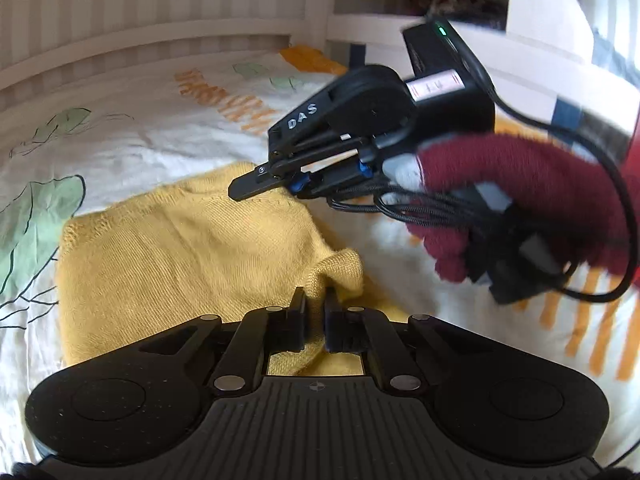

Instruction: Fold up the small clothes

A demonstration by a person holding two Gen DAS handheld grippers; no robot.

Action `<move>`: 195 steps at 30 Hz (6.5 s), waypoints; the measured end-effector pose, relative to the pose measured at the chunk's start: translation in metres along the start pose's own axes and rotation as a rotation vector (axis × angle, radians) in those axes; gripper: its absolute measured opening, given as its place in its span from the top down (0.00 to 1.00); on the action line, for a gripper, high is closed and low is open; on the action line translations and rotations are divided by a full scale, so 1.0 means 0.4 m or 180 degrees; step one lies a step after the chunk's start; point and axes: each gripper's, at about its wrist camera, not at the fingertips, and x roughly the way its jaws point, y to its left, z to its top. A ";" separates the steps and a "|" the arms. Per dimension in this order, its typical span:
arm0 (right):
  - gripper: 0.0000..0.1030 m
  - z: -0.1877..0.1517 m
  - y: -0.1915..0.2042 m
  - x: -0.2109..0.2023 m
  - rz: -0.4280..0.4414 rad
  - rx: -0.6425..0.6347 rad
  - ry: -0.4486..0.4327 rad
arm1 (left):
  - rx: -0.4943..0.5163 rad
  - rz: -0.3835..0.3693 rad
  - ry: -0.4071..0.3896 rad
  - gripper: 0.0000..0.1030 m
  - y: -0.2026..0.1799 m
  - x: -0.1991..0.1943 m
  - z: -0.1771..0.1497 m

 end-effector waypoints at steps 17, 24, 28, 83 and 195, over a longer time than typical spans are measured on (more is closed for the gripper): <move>0.48 0.001 -0.068 -0.056 -0.0668 -0.0012 0.0034 | -0.0075 -0.0290 0.0352 0.45 -0.071 0.008 -0.056; 0.38 0.004 -0.067 -0.072 -0.0750 -0.0078 -0.0146 | -0.0156 -0.0581 0.0515 0.43 -0.060 -0.064 -0.078; 0.36 0.011 -0.063 -0.078 -0.0695 -0.0064 -0.0226 | -0.0408 -0.0607 0.0422 0.33 -0.012 -0.107 -0.069; 0.61 -0.294 0.203 0.059 0.0203 -0.0039 0.0919 | -0.2532 -0.0320 0.0781 0.84 0.312 -0.401 -0.294; 0.01 -0.669 0.576 -0.416 -0.1602 -0.1393 -0.0605 | -0.1496 0.2110 0.0487 0.01 -0.048 -0.713 -0.230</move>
